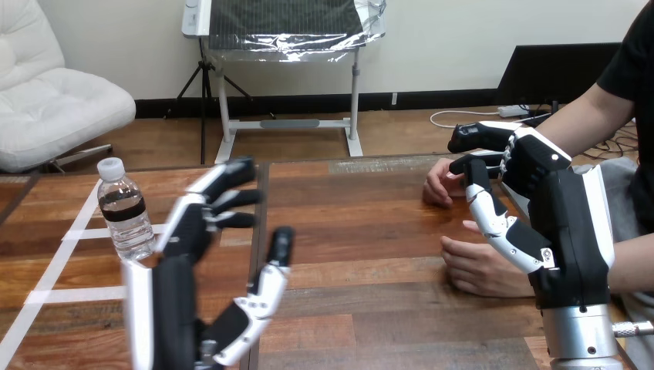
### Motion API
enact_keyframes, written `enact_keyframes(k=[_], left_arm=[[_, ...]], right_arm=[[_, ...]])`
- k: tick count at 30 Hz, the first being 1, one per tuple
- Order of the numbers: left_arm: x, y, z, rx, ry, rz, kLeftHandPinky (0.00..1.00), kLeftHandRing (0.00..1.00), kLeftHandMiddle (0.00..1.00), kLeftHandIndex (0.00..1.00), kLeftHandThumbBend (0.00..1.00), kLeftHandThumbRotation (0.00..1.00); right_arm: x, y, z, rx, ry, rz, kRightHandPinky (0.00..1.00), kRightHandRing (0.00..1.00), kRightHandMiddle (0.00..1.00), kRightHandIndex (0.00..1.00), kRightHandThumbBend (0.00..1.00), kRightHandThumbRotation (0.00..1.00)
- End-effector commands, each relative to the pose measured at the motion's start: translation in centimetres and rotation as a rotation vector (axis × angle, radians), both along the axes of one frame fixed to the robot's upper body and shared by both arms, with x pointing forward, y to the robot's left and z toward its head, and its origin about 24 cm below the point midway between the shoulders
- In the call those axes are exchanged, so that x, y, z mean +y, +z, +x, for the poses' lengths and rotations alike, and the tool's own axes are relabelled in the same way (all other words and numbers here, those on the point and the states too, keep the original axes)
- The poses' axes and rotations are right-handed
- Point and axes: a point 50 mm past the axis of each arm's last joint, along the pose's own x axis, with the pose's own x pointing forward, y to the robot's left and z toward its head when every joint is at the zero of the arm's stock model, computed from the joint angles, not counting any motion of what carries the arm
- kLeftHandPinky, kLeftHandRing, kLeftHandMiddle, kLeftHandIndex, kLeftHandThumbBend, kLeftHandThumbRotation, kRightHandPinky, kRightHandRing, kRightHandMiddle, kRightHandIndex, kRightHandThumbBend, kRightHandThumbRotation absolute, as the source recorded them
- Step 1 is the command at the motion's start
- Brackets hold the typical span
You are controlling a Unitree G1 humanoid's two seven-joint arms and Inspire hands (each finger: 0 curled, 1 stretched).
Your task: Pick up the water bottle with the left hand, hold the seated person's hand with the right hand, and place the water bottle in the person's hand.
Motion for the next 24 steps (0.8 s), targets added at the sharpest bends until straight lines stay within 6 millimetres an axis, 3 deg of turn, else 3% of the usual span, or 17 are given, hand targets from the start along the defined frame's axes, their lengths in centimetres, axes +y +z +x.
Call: enact_keyframes(k=[1,9,24], left_arm=[[0.7,2.0,0.6,-0.114,0.220,-0.068,0.63,0.73,0.78,0.78,0.41,0.08],[1.8,2.1,0.6,-0.132,0.354,-0.014,0.70,0.77,0.81,0.82,0.45,0.06],[4.1,1.8,1.0,-0.068,0.456,0.010,0.88,0.90,0.92,0.91,0.58,0.17]], right_arm=[[-0.1,1.7,1.0,-0.075,0.010,-0.018,0.46,0.56,0.63,0.62,0.27,0.00],[-0.1,1.6,1.0,-0.070,0.008,-0.019,0.46,0.55,0.63,0.62,0.27,0.00],[0.0,1.5,1.1,-0.067,0.015,-0.013,0.47,0.56,0.63,0.63,0.28,0.00]])
